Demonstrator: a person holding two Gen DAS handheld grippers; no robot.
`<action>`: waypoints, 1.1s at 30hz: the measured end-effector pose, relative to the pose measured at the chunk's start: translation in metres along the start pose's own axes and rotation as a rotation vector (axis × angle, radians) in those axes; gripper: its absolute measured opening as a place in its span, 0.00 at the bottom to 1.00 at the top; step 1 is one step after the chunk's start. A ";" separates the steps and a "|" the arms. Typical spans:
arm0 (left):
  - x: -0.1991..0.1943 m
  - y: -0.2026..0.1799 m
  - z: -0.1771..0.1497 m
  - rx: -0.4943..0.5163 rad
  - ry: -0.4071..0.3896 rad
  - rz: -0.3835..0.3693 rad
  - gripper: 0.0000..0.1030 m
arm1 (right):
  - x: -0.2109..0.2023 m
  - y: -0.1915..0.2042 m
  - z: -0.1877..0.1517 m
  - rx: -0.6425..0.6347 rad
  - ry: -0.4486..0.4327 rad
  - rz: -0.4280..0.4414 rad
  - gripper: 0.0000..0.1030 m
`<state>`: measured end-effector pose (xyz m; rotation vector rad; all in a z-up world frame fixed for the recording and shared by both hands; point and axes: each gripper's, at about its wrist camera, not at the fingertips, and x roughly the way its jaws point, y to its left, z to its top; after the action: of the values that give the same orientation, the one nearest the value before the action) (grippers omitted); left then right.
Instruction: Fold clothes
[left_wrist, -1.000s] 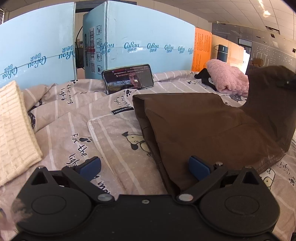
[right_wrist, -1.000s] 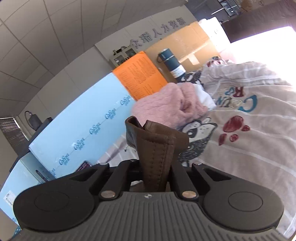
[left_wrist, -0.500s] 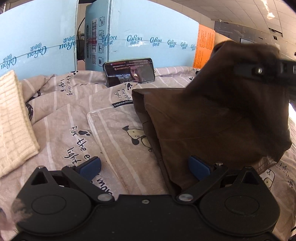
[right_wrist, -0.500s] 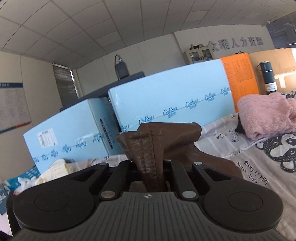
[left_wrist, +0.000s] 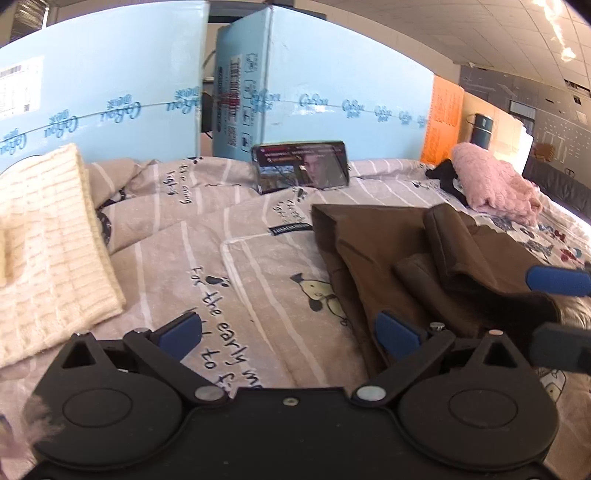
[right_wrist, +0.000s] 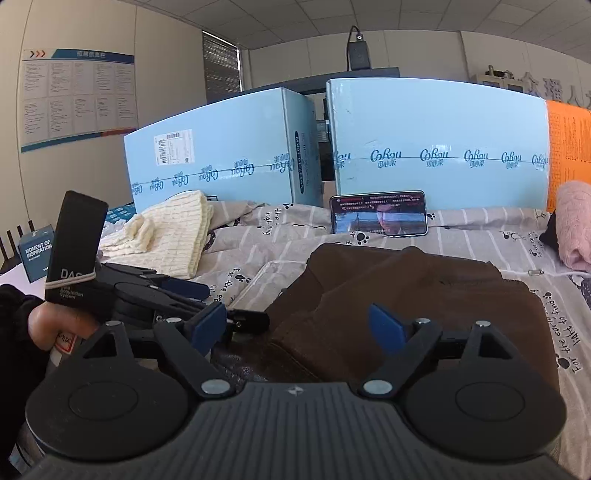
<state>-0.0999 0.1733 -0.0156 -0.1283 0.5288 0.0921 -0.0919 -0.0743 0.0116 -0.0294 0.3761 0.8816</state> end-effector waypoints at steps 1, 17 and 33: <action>-0.002 0.005 0.001 -0.026 -0.023 0.018 1.00 | -0.002 -0.002 -0.001 0.016 -0.002 0.018 0.82; 0.007 -0.009 0.028 -0.338 0.006 -0.605 1.00 | -0.016 -0.057 -0.008 0.227 0.051 0.321 0.84; 0.046 -0.062 0.029 -0.150 0.193 -0.407 0.76 | -0.008 -0.103 -0.028 0.294 -0.025 0.269 0.89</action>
<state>-0.0388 0.1189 -0.0077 -0.3911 0.6782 -0.2806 -0.0270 -0.1515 -0.0255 0.3094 0.4910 1.0824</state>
